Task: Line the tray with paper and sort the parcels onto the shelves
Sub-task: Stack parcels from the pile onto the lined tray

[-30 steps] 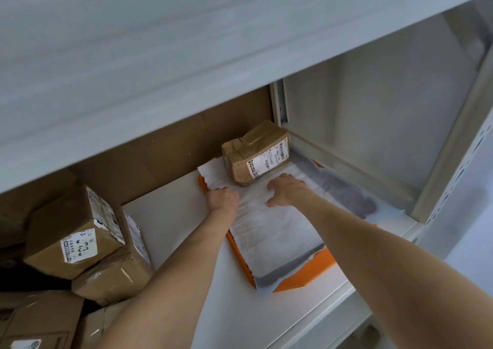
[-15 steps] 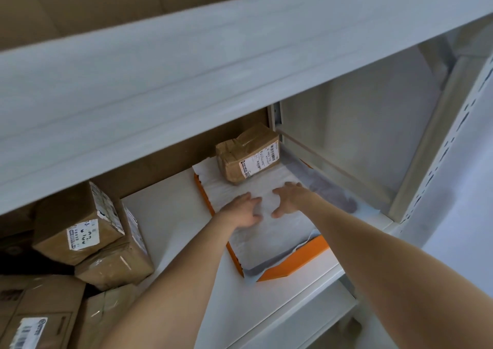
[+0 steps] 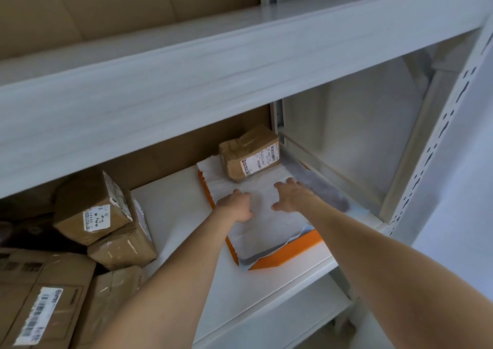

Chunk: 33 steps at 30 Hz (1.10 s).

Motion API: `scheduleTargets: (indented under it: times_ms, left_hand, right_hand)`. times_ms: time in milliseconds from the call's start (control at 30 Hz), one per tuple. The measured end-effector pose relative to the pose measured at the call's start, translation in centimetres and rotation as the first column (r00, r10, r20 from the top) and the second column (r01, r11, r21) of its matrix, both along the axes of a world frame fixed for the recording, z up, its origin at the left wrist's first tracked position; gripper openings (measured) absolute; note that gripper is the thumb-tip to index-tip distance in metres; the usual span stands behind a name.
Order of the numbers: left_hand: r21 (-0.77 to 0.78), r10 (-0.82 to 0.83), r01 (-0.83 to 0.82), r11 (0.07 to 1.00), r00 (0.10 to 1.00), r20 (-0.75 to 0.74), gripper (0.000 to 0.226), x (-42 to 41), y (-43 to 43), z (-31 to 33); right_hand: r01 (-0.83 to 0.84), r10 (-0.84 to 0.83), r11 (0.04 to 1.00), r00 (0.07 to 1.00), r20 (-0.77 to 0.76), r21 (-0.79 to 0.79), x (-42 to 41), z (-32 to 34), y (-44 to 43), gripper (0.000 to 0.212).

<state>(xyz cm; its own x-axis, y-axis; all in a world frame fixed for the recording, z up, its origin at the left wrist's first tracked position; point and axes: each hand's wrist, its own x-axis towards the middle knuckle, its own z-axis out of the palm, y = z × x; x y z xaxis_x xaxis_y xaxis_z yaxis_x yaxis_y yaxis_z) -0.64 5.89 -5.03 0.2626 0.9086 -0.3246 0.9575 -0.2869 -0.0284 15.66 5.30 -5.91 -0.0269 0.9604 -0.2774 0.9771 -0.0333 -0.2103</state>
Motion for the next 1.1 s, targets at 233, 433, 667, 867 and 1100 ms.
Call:
scheduleTargets:
  times_ms: [233, 433, 667, 867, 1100]
  left_hand:
    - [0.067, 0.095, -0.099, 0.993, 0.994, 0.059, 0.047, -0.8, -3.0, 2.5]
    - [0.294, 0.199, -0.251, 0.922, 0.96, 0.196, 0.045, -2.6, -7.2, 5.3]
    - [0.371, 0.233, -0.318, 0.872, 0.938, 0.257, 0.039, -6.1, -12.2, 8.2]
    - [0.408, 0.272, -0.366, 0.836, 0.924, 0.27, 0.039, -10.4, -14.0, 10.3]
    - [0.389, 0.27, -0.369, 0.844, 0.919, 0.286, 0.041, -16.9, -14.7, 11.7]
  right_hand:
    - [0.076, -0.054, 0.99, 0.982, -0.18, 0.12, -1.8, 1.6, -1.9, 0.082]
    - [0.076, -0.014, 0.983, 0.939, -0.344, 0.168, -5.0, 3.9, -4.6, 0.089]
    - [0.043, 0.032, 0.984, 0.91, -0.414, 0.172, -10.4, 5.2, -7.2, 0.089]
    - [-0.043, 0.137, 0.974, 0.896, -0.423, 0.224, -15.4, 6.8, -8.5, 0.086]
    - [-0.05, 0.131, 0.979, 0.901, -0.413, 0.2, -22.0, 7.7, -9.2, 0.08]
